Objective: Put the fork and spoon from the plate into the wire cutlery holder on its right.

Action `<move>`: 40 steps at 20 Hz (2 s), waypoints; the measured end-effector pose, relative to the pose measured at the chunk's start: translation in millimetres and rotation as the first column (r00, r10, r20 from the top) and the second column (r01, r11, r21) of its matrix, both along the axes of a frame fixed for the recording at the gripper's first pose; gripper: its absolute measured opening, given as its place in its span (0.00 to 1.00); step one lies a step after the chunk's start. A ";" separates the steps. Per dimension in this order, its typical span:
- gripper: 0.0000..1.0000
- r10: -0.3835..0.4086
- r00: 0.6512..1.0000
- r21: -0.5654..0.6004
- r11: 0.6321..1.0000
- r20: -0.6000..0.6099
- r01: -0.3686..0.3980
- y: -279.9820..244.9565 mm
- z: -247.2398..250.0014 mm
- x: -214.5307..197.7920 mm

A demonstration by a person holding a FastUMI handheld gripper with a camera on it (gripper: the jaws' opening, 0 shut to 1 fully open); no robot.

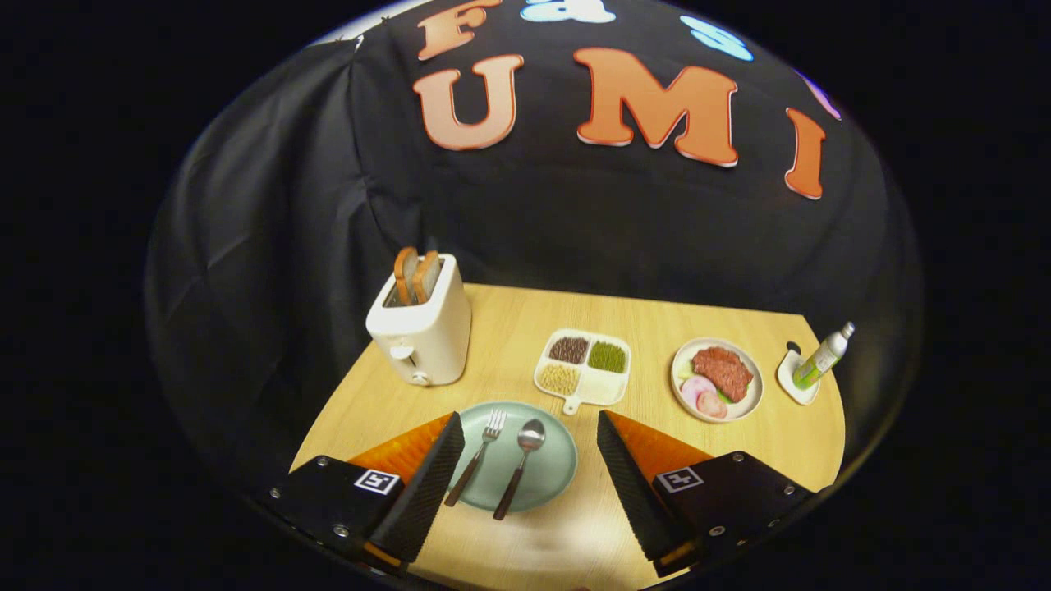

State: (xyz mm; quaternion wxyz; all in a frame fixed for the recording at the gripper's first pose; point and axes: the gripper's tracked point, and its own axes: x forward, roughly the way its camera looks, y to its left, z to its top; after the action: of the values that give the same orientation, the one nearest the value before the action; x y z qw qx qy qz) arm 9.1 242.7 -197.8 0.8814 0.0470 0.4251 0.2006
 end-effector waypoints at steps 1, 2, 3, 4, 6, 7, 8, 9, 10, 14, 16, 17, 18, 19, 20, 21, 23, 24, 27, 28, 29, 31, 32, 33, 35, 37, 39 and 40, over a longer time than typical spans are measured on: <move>0.97 0.015 0.999 -0.009 1.000 -0.050 -0.016 3.5 -9.4 -5.1; 0.96 0.034 0.994 -0.011 0.999 -0.102 -0.036 8.8 -19.2 -7.5; 0.96 0.047 0.987 -0.024 0.998 -0.153 -0.051 10.7 -31.8 -12.1; 0.95 0.057 0.977 -0.034 0.997 -0.206 -0.066 13.2 -42.4 -16.1; 0.93 0.064 0.944 -0.032 0.996 -0.323 -0.078 21.1 -62.4 -27.0; 0.91 0.065 0.930 -0.031 0.996 -0.363 -0.081 23.4 -69.4 -29.9; 0.89 0.070 0.917 -0.033 0.995 -0.392 -0.090 25.8 -75.7 -31.4; 0.88 0.076 0.905 -0.035 0.994 -0.418 -0.100 29.6 -82.6 -32.7; 0.87 0.084 0.889 -0.037 0.993 -0.451 -0.113 33.1 -90.1 -35.3; 0.80 0.093 0.812 -0.050 0.988 -0.576 -0.149 44.9 -120.8 -48.6; 0.76 0.073 0.796 -0.076 0.986 -0.601 -0.148 48.1 -136.0 -47.8; 0.74 0.058 0.788 -0.084 0.987 -0.614 -0.138 50.6 -142.1 -49.4; 0.72 0.051 0.779 -0.086 0.987 -0.625 -0.133 53.5 -147.1 -49.2; 0.71 0.040 0.772 -0.096 0.987 -0.634 -0.130 54.2 -152.7 -49.7; 0.65 0.037 0.767 -0.105 0.985 -0.640 -0.135 55.7 -158.4 -49.8; 0.63 0.031 0.765 -0.119 0.983 -0.643 -0.140 55.7 -163.9 -50.7; 0.58 0.013 0.761 -0.143 0.980 -0.648 -0.139 57.9 -173.1 -51.6; 0.52 0.007 0.760 -0.151 0.979 -0.649 -0.139 58.9 -176.8 -51.1; 0.36 -0.012 0.756 -0.181 0.973 -0.655 -0.142 59.3 -187.1 -54.0; 0.30 -0.022 0.756 -0.190 0.972 -0.655 -0.137 59.0 -190.0 -54.1; 0.26 -0.034 0.760 -0.199 0.972 -0.649 -0.127 58.9 -192.9 -53.9; 0.17 -0.046 0.776 -0.217 0.969 -0.629 -0.119 56.1 -197.6 -52.6; 0.15 -0.046 0.785 -0.219 0.969 -0.618 -0.115 56.2 -199.5 -53.0; 0.14 -0.044 0.793 -0.216 0.970 -0.607 -0.110 55.8 -199.0 -52.5; 0.09 -0.045 0.794 -0.192 0.977 -0.606 -0.092 54.7 -201.0 -51.5; 0.05 -0.043 0.796 -0.168 0.983 -0.603 -0.074 52.4 -194.4 -52.3; 0.05 -0.030 0.818 -0.147 0.987 -0.574 -0.068 45.7 -180.3 -46.9; 0.05 -0.025 0.832 -0.135 0.989 -0.554 -0.060 42.1 -170.6 -43.1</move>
State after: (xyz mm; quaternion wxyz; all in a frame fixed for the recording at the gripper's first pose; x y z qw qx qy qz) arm -34.0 284.8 -368.4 0.7198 0.0343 0.6759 0.1547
